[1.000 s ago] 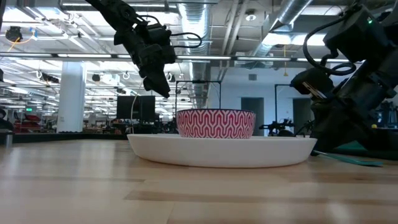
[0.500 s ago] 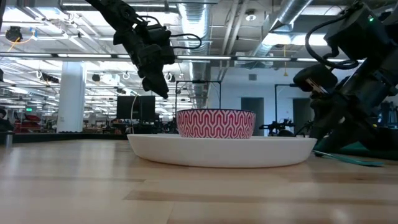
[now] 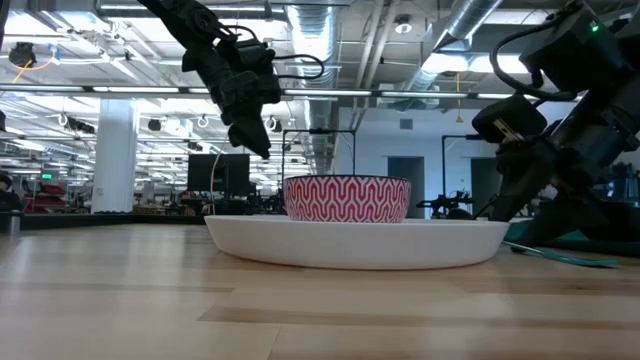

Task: Set table place
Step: Put the blue fork on the right side of the white plate

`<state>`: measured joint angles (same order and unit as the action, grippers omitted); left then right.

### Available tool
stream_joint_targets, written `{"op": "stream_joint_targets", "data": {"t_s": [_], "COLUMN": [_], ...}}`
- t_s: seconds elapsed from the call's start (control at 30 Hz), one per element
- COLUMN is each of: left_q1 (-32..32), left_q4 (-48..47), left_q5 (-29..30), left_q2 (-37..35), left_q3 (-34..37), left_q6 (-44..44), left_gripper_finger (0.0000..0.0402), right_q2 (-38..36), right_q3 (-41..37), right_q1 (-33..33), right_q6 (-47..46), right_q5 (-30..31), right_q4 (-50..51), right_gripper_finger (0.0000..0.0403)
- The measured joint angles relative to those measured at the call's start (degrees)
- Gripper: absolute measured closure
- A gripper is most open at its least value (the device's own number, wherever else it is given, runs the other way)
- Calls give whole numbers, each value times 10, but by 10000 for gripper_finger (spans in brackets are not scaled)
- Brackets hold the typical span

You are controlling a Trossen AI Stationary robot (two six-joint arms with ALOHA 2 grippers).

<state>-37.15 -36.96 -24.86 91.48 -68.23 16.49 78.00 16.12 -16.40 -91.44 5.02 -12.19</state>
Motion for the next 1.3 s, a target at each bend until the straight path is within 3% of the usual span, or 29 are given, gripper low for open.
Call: {"op": "stream_joint_targets", "data": {"t_s": [1.03,1.3], "left_q1": [0,4], "left_q4": [-14,-15], "left_q5": [0,0], "left_q2": [0,0], "left_q3": [0,0], "left_q6": [-12,-13], "left_gripper_finger": [231,231], "right_q2": [2,42], "right_q3": [26,52], "right_q1": [-97,-97], "right_q6": [-63,-58], "right_q5": [-68,-66], "right_q4": [12,34], "right_gripper_finger": [245,249]}}
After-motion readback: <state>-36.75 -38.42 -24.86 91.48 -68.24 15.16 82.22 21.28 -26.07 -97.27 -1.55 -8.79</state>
